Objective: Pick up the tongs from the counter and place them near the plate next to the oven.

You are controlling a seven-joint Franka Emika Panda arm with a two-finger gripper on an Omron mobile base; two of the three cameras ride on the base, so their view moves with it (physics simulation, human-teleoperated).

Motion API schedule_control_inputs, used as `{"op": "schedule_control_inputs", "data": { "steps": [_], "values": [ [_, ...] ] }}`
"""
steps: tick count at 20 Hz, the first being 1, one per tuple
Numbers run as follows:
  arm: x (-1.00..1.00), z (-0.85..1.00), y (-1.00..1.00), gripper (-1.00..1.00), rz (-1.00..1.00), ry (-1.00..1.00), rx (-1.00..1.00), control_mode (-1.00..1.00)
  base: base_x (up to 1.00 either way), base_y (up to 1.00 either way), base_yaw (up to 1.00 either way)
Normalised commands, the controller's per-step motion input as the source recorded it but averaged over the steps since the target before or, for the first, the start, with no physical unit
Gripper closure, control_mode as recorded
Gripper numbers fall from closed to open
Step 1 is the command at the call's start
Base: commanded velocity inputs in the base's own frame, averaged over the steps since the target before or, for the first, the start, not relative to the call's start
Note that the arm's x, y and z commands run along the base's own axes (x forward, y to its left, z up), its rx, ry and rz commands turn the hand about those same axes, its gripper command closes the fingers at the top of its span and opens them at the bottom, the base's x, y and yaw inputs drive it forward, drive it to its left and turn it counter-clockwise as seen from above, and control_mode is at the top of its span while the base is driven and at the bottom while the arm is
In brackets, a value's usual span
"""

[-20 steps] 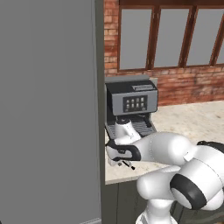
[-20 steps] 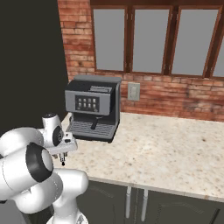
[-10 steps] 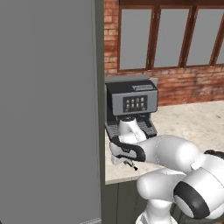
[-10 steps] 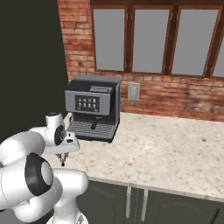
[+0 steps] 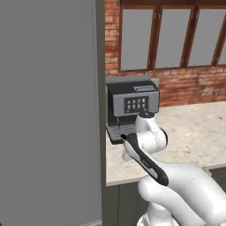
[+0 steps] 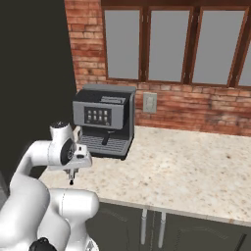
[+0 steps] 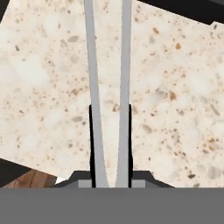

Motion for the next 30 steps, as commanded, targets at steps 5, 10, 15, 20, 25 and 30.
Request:
{"op": "schedule_control_inputs", "data": {
  "steps": [5,10,15,20,25,30],
  "values": [
    [-0.34,0.49,-0.18,1.00,0.00,-0.08,0.00,-1.00,0.00,0.00,0.00],
    [-0.25,0.63,-0.20,1.00,0.00,-0.11,0.00,-1.00,0.00,0.00,0.00],
    [-0.12,0.55,-0.09,1.00,0.00,-0.04,0.00,-1.00,0.00,0.00,0.00],
    [-0.25,0.24,-0.16,1.00,-0.04,0.00,0.00,-1.00,0.00,0.00,0.00],
    [0.00,0.00,0.00,1.00,0.00,0.00,0.00,1.00,-0.38,-0.16,-0.36],
    [0.00,0.00,0.00,1.00,0.00,0.00,0.00,1.00,-0.24,-0.01,-0.59]
  ]
}}
